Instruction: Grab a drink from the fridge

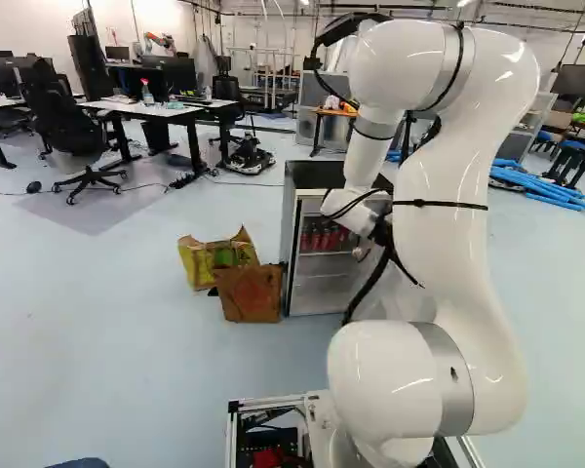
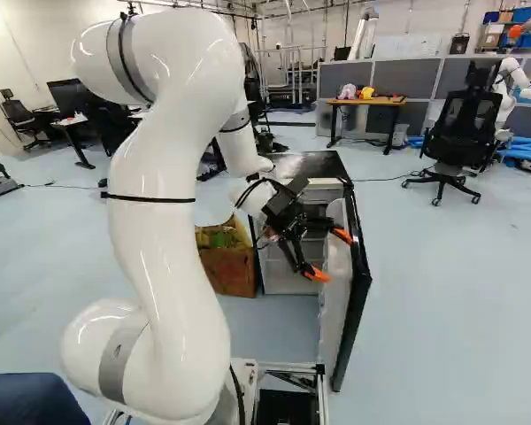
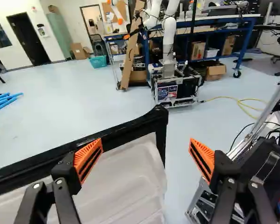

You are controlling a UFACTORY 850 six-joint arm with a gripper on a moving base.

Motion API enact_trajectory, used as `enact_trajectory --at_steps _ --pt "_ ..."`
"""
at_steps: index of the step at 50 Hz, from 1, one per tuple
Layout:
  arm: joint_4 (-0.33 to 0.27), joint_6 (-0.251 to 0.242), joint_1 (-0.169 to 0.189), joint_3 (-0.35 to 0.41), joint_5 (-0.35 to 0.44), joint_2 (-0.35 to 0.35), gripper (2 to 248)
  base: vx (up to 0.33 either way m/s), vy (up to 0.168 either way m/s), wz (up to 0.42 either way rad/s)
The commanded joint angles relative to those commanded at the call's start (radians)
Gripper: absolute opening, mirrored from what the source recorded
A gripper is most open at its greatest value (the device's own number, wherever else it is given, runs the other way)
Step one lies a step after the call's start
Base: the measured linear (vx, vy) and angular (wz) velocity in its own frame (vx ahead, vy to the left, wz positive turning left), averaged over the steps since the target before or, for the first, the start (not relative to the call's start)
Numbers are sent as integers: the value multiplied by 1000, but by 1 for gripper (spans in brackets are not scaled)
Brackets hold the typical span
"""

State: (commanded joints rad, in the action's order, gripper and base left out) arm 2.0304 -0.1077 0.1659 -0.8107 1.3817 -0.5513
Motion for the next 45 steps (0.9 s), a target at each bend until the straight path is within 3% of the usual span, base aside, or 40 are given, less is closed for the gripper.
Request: enact_trajectory --at_steps 45 --pt "-23 0 240 -238 0 -95 247 0 0 0"
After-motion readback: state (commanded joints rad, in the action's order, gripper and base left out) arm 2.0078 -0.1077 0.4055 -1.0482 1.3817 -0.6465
